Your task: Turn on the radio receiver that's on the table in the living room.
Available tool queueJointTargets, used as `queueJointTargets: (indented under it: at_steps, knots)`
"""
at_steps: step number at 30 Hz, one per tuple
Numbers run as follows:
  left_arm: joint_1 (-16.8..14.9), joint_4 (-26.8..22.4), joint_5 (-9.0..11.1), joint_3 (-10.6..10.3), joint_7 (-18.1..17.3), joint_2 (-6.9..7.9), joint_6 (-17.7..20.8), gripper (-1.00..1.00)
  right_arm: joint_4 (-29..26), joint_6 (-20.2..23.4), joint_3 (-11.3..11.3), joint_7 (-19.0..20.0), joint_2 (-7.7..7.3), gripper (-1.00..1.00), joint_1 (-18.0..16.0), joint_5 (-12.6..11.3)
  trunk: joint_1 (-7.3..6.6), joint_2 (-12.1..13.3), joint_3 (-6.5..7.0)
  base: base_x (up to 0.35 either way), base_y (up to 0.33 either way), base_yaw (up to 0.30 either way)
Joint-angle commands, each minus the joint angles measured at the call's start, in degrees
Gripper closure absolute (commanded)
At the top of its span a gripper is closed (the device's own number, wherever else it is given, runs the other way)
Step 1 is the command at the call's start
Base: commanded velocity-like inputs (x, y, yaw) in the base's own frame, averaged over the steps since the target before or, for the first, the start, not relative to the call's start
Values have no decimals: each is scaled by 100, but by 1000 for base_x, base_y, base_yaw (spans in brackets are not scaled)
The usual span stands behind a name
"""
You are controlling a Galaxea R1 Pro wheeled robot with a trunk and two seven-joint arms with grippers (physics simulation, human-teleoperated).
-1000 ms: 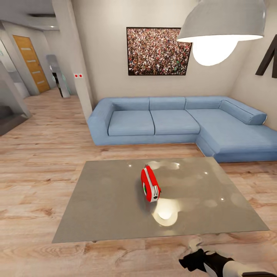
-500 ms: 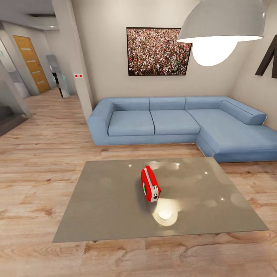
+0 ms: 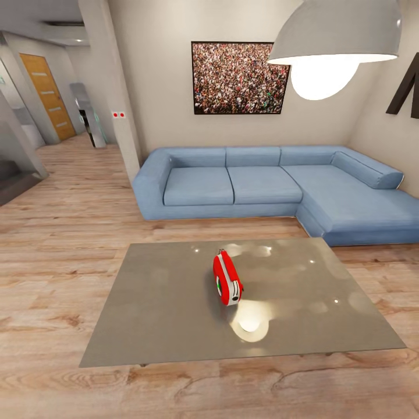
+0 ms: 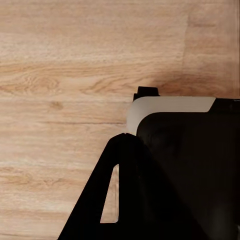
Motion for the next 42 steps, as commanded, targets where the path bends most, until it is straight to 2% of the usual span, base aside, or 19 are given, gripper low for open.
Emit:
queueJointTargets:
  at_steps: [1,6,19,42]
  knots:
    - [3,0,-1,1,-1,-54,1,100,0,0,2,0,0,-100,0,2,0,0,0,0,0,0]
    - [8,-1,-6,1,13,-287,3,100,0,1,0,-1,0,-100,0,0,0,0,0,0,0,0]
    - [16,-1,2,1,4,-691,2,100,0,1,1,-1,0,-100,0,2,0,0,0,0,0,0]
    - [17,-1,2,1,3,-731,2,100,0,1,2,-1,0,-100,0,5,0,0,0,0,0,0]
